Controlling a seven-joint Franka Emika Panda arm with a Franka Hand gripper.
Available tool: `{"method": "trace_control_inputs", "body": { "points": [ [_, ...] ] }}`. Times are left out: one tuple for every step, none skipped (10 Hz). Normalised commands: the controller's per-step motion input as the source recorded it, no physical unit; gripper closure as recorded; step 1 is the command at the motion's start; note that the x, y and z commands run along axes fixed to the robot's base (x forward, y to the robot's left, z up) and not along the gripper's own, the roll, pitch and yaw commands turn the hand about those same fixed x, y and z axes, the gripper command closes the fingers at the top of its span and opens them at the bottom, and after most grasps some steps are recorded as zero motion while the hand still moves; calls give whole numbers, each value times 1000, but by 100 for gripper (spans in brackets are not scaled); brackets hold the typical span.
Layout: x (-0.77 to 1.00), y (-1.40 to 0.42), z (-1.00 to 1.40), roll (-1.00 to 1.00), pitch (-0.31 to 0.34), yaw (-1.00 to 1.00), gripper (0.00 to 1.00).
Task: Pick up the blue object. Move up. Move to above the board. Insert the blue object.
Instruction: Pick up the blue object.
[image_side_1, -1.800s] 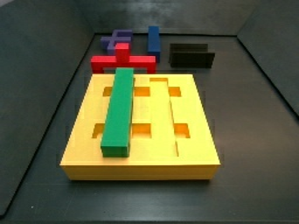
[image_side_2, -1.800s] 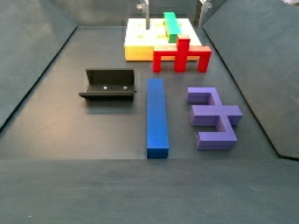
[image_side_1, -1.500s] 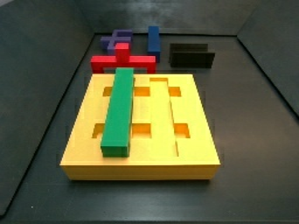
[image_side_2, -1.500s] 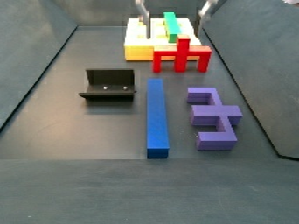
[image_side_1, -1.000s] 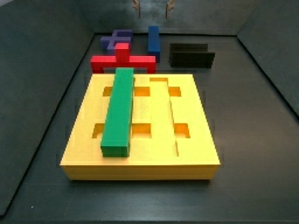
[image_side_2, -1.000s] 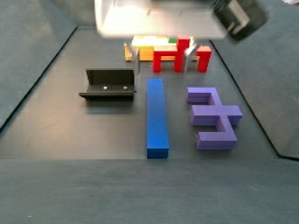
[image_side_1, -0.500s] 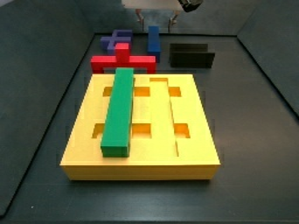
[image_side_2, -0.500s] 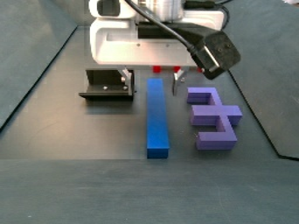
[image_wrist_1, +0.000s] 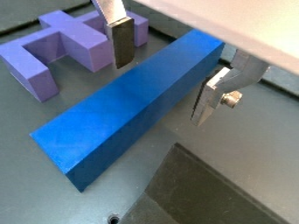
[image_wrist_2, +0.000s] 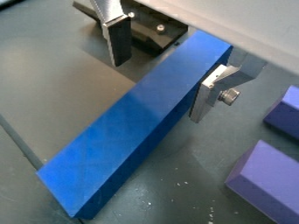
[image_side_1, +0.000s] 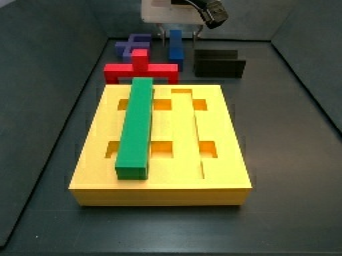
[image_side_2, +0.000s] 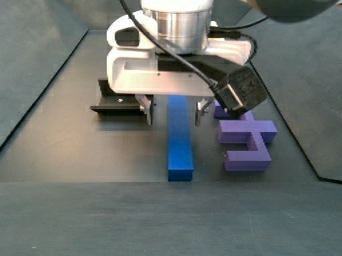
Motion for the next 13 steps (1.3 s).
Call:
{"method": "trace_control_inputs", "body": {
  "points": [
    [-43, 11, -111, -16, -54, 0, 0],
    [0, 0, 0, -6, -4, 0, 0],
    [0, 0, 0, 0, 0, 0, 0],
    [0, 0, 0, 0, 0, 0, 100],
    [0, 0, 0, 0, 0, 0, 100],
    [0, 0, 0, 0, 0, 0, 100],
    [0, 0, 0, 0, 0, 0, 100],
    [0, 0, 0, 0, 0, 0, 100],
    [0, 0, 0, 0, 0, 0, 100],
    [0, 0, 0, 0, 0, 0, 100],
    [0, 0, 0, 0, 0, 0, 100],
    [0, 0, 0, 0, 0, 0, 100],
    [0, 0, 0, 0, 0, 0, 100]
  ]
}}
